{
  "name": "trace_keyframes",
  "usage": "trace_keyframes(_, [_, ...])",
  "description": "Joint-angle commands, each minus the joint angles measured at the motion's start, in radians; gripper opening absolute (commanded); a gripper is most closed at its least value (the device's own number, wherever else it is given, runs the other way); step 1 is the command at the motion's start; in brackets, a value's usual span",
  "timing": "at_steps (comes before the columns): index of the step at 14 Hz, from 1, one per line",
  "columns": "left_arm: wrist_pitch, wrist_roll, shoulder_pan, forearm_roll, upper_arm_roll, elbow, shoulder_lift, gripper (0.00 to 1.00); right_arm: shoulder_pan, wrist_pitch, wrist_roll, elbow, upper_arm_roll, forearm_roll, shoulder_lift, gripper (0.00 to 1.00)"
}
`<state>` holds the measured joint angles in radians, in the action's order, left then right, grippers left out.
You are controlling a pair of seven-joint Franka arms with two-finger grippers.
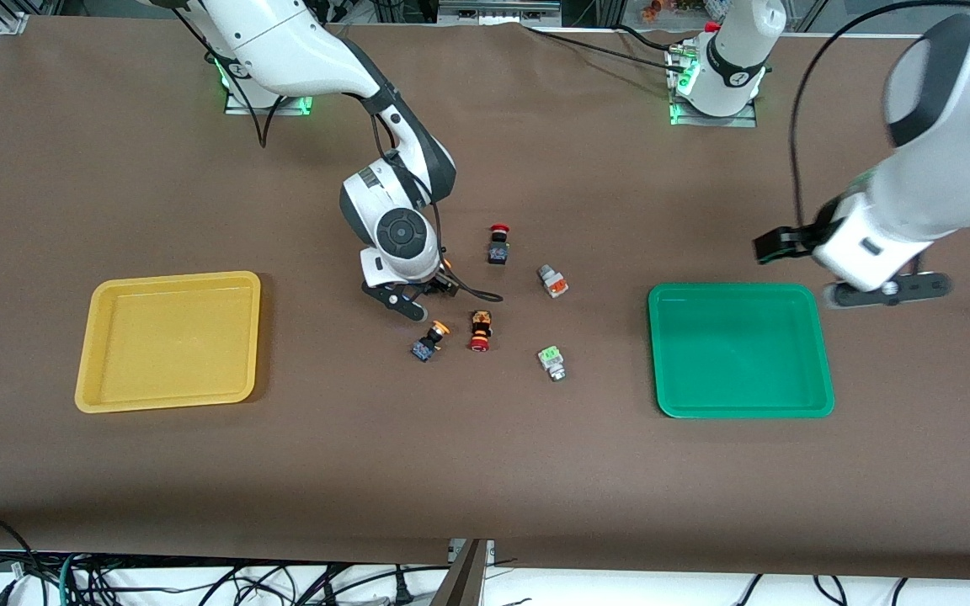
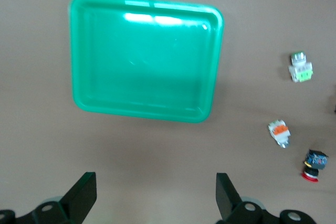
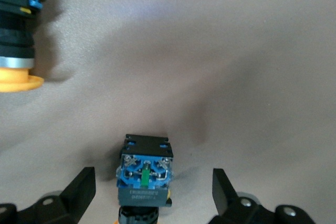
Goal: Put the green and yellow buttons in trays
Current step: 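Lift the black button with the right gripper while the left gripper reaches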
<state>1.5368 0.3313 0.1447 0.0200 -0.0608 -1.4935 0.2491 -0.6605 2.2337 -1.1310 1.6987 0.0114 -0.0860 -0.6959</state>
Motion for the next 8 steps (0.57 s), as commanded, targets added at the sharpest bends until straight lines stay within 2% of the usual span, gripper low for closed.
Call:
trace_keyframes(1, [0.055,0.075,0.038,0.064,0.006,-0.002,0.085,1.0,-0.008,0.021,-0.033,0.035,0.012,0.0,0.026,0.43])
trace_keyframes(2, [0.08,0.141,0.073,0.069,0.006,-0.002,0.129,1.0,-0.008,0.018,-0.033,0.033,0.012,-0.003,0.026,0.14])
trace_keyframes(3, [0.12,0.206,0.1,0.072,0.006,-0.002,0.166,1.0,-0.008,0.014,-0.033,0.03,0.012,-0.006,0.027,0.0])
trace_keyframes(6, [0.233,0.331,0.174,0.17,0.004,-0.002,0.251,1.0,-0.004,0.007,-0.011,0.007,-0.004,-0.004,0.058,0.0])
trace_keyframes(8, [0.299,0.356,0.197,0.217,-0.004,-0.01,0.315,1.0,0.004,-0.061,0.101,-0.002,-0.098,-0.001,0.128,0.0])
